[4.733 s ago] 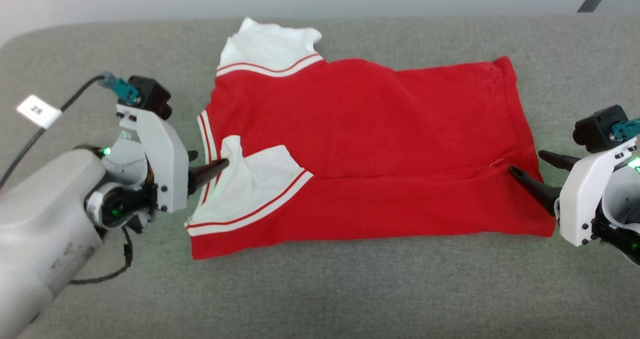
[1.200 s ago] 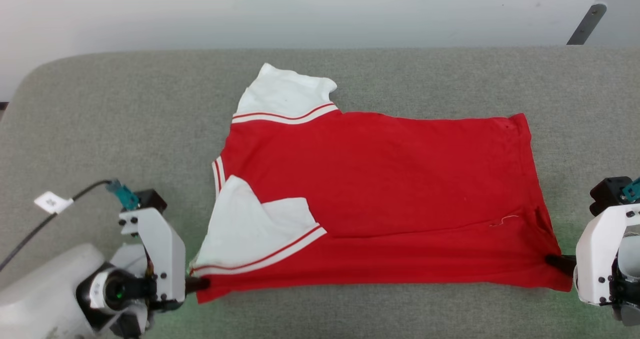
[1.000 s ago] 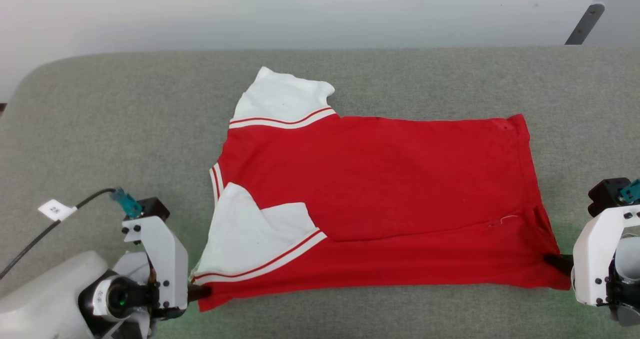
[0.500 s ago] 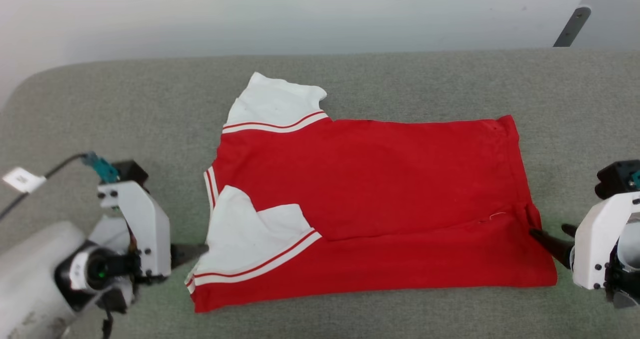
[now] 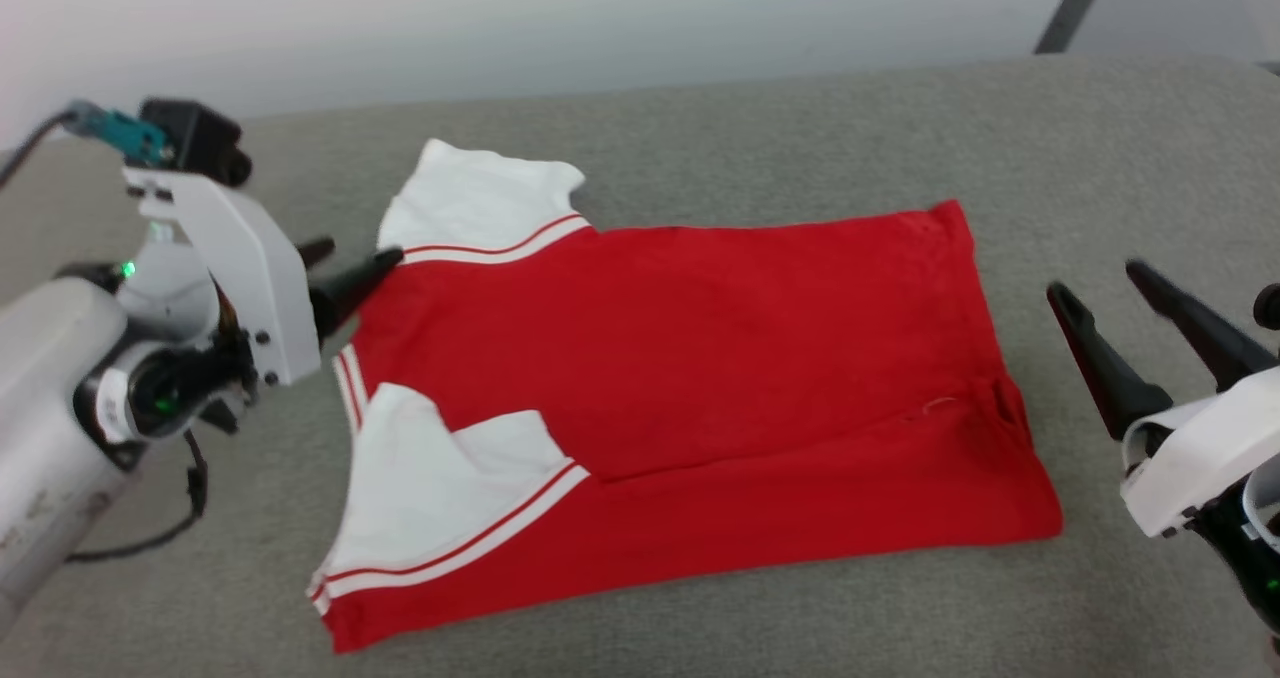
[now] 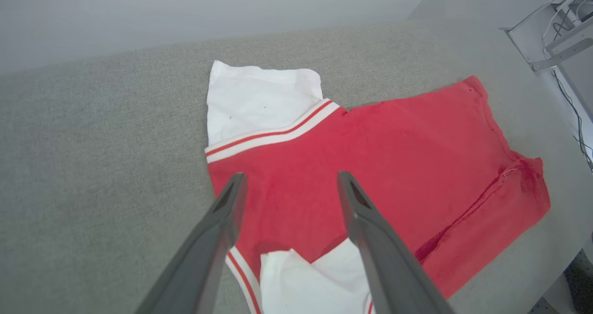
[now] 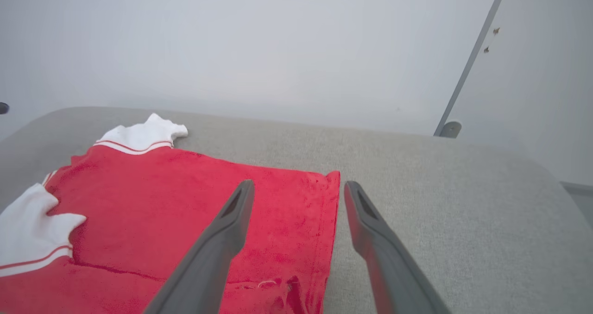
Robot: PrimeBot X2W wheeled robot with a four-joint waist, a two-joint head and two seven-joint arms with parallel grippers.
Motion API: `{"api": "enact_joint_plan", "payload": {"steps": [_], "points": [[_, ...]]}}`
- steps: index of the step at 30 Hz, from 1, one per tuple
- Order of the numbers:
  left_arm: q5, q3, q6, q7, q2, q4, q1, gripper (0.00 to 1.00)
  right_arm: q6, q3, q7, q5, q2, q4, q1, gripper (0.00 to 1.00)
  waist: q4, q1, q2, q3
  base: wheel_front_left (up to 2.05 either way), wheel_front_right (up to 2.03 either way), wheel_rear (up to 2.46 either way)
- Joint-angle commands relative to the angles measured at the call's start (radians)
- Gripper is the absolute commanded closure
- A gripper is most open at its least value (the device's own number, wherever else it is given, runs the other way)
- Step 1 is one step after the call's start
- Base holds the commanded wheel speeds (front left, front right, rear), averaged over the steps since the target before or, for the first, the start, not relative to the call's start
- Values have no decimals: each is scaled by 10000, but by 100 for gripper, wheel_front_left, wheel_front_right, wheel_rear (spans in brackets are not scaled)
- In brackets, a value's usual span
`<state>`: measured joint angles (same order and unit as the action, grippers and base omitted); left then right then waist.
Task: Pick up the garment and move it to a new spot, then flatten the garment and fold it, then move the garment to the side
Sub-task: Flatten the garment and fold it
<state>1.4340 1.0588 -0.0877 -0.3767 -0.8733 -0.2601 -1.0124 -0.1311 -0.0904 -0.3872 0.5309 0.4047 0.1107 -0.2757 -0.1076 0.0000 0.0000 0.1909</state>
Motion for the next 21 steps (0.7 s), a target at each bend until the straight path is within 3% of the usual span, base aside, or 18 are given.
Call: {"api": "enact_joint_plan", "payload": {"steps": [1, 10, 21], "points": [[-158, -39, 193, 182, 116, -298, -167, 0, 7, -39, 625, -262, -156, 222, 46, 0, -434, 0, 0, 323, 0, 0, 0], [-1453, 32, 1042, 898, 615, -2126, -1476, 0, 7, 46, 4011, -1612, -880, 935, 129, 0, -1348, 0, 0, 1348, 0, 0, 0], [-2325, 210, 1446, 512, 1125, -4374, -3166, 0, 7, 196, 4791, -1729, -1573, 1190, 339, 0, -1993, 0, 0, 2972, 0, 0, 0]]}}
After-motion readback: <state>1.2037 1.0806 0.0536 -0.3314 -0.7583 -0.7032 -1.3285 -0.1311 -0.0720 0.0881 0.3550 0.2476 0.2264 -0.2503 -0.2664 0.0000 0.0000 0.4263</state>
